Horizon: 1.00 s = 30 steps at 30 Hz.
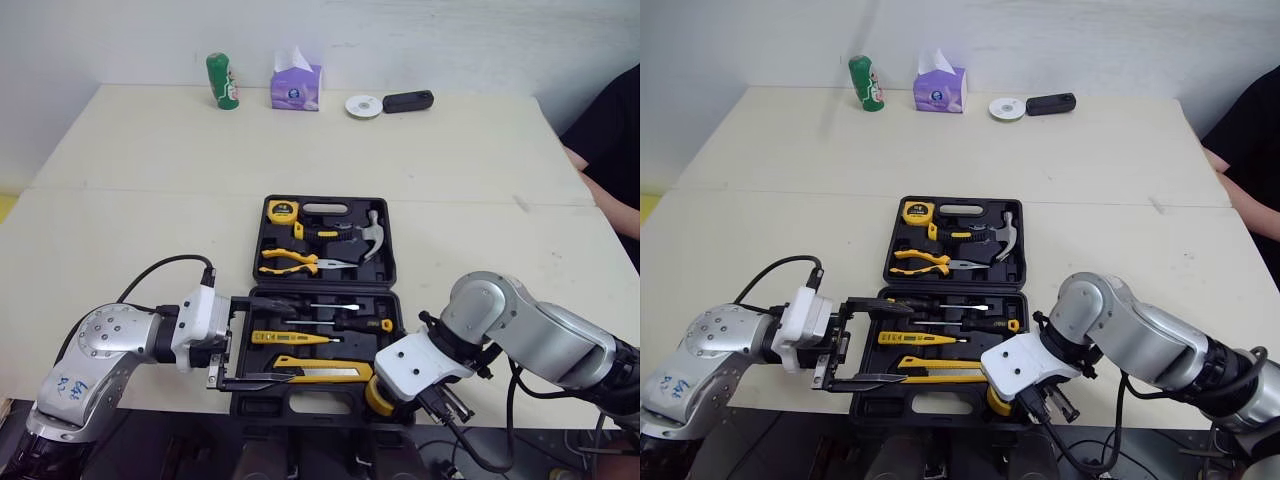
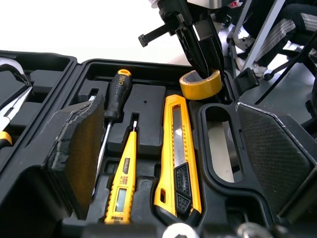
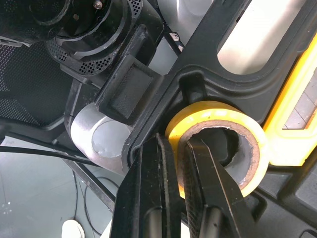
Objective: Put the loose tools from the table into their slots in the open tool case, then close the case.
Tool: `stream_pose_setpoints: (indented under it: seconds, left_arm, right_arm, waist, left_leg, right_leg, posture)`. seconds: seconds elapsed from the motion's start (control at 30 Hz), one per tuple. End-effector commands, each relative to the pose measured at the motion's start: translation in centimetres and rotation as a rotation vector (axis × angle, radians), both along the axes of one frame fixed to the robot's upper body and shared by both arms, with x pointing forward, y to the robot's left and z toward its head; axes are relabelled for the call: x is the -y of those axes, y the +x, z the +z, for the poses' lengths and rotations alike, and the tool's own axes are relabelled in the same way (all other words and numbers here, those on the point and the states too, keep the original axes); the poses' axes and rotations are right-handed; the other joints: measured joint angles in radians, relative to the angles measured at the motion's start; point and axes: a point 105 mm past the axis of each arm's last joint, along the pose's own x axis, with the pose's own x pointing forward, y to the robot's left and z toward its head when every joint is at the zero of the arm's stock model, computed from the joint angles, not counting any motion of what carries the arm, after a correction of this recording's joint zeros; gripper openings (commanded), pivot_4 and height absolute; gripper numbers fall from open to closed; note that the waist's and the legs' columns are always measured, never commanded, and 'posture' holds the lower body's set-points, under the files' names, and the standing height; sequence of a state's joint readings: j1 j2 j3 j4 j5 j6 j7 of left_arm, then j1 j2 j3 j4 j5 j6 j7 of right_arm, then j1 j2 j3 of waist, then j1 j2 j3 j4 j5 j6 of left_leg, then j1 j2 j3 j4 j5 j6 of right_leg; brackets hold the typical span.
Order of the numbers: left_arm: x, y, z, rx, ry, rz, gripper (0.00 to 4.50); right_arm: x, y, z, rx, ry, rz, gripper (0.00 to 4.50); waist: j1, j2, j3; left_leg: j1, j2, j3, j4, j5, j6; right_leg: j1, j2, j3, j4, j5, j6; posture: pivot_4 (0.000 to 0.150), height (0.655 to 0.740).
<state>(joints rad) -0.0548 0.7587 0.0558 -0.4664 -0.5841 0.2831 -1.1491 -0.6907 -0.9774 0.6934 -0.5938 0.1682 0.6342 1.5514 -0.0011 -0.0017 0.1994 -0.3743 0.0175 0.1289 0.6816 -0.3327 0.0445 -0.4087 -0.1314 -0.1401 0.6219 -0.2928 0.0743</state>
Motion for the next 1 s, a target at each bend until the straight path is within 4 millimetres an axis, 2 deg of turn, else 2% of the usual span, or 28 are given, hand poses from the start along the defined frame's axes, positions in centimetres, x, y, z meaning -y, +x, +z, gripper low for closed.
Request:
stream_pose_setpoints:
  seconds: [0.03, 0.17, 0.27, 0.57, 0.77, 0.87, 1.0]
  left_arm:
    - [0.3, -0.3, 1.4, 0.053, -0.044, -0.008, 4.50]
    - [-0.1, -0.3, 1.2, 0.050, -0.027, -0.005, 4.50]
    - [-0.5, 0.0, 0.8, 0.048, -0.007, 0.008, 4.50]
    - [-0.3, -0.1, 0.8, 0.053, -0.012, 0.016, 4.50]
    - [-0.3, 0.1, 0.8, 0.052, -0.012, 0.022, 4.50]
    - [-0.3, 0.1, 0.8, 0.052, -0.011, 0.024, 4.50]
    - [-0.2, 0.4, 0.8, 0.058, -0.015, 0.028, 4.50]
  right_arm:
    - [0.7, -0.5, 0.0, -0.052, -0.021, -0.011, 0.04]
    - [1.3, -1.1, 0.7, -0.103, -0.025, -0.013, 0.04]
    - [1.3, -0.8, 0.5, -0.095, -0.024, -0.018, 0.04]
    - [1.5, -0.5, -0.4, -0.088, -0.052, -0.030, 0.04]
    - [1.0, -0.5, 0.0, -0.084, -0.014, -0.023, 0.04]
    - [1.3, -0.6, 0.5, -0.099, -0.010, -0.021, 0.04]
    - [1.9, -1.0, 0.1, -0.150, -0.049, -0.047, 0.04]
  waist:
    - [0.000, 0.000, 0.000]
    - [0.001, 0.000, 0.000]
    - [0.000, 0.000, 0.000]
    - [-0.001, 0.000, 0.000]
    - [-0.002, 0.000, 0.000]
    - [-0.002, 0.000, 0.000]
    - [-0.001, 0.000, 0.000]
  left_leg:
    - [0.000, 0.000, 0.000, 0.000, 0.000, 0.000]
    - [0.000, 0.000, 0.000, 0.000, 0.000, 0.000]
    - [0.000, 0.000, 0.000, 0.000, -0.001, 0.000]
    - [0.000, 0.000, 0.000, 0.000, -0.001, 0.000]
    - [0.000, 0.000, 0.000, 0.000, -0.001, -0.001]
    - [0.000, 0.000, 0.000, 0.000, -0.001, -0.001]
    - [0.000, 0.000, 0.000, 0.000, -0.001, -0.001]
  right_leg:
    - [0.000, 0.000, 0.000, 0.000, 0.000, 0.000]
    - [0.000, 0.000, 0.000, 0.000, 0.000, 0.000]
    - [0.000, 0.000, 0.000, -0.001, 0.000, 0.000]
    - [0.000, 0.000, 0.000, -0.001, 0.000, 0.000]
    - [0.000, 0.000, 0.000, -0.001, 0.000, 0.000]
    - [0.000, 0.000, 0.000, -0.001, 0.000, 0.000]
    - [0.000, 0.000, 0.000, -0.001, 0.000, 0.000]
  posture:
    - [0.150, 0.7400]
    - [0.150, 0.7400]
    - [0.150, 0.7400]
    - [0.150, 0.7400]
    - [0.150, 0.7400]
    - [0.150, 0.7400]
    - [0.150, 0.7400]
